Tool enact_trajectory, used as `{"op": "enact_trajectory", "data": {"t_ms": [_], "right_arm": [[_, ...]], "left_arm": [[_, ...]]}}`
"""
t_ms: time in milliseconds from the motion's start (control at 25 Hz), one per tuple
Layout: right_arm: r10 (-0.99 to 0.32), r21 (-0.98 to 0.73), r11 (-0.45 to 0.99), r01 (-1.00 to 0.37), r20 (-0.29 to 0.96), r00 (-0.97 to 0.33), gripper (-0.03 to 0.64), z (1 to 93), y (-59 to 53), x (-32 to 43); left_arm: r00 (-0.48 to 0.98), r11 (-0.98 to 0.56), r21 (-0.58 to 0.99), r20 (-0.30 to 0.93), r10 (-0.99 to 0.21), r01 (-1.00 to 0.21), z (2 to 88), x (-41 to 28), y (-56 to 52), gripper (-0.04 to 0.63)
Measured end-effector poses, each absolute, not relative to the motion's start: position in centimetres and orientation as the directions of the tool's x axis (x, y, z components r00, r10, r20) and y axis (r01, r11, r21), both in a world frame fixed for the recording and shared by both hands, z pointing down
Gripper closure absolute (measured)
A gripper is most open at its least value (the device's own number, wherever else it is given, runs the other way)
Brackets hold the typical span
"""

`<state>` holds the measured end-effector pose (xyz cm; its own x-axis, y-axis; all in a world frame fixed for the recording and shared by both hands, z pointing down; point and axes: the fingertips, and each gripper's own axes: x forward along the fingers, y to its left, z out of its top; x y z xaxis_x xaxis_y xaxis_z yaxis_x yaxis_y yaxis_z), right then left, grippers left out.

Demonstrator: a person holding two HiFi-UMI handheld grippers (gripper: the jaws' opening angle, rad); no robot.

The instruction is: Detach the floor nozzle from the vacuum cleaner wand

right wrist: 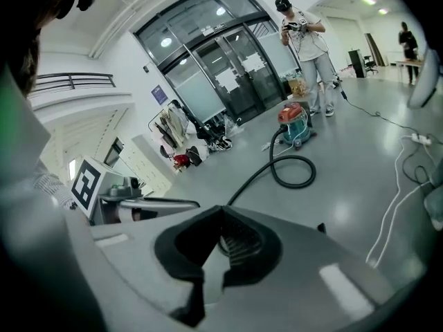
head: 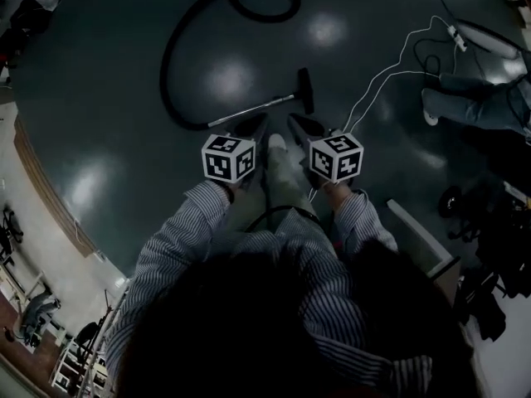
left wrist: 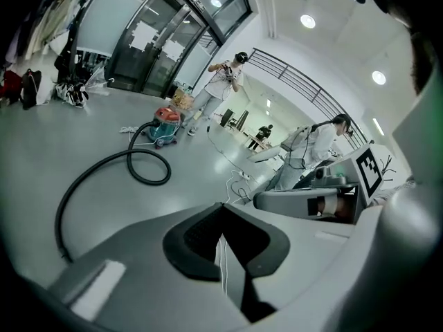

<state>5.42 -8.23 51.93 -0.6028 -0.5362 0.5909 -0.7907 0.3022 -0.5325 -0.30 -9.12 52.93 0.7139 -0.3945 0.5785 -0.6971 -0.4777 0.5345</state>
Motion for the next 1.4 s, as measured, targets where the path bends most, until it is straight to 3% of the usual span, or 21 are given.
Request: {"op": "enact_trajectory", "data": {"t_ms": [680, 1200, 1400], "right_arm": [[-0.5, -0.543, 0.136, -0.829, 0.685, -0.53, 0.614, 78.0, -7.0, 8.7], [-0.521, -0.51, 0.1, -0.854, 0.705, -0.482, 0.614, 98.8, -9.4, 10.3], [-0.505, -0.565, 0.132, -0.814, 0.669, -0.546, 0.615, 104.4, -9.7, 9.2]], "left_arm": [[0.648, -0.468, 0.466, 0.656, -0.387, -0.751, 79.0, 0.5, -10.2, 0.59], [0.669, -0.618, 0.417, 0.7, -0.25, -0.667, 103.2, -2.0, -10.7, 0.591], [0.653, -0.67, 0.422, 0.746, -0.126, -0.611, 111.7, -2.1, -10.3, 0.589]]}}
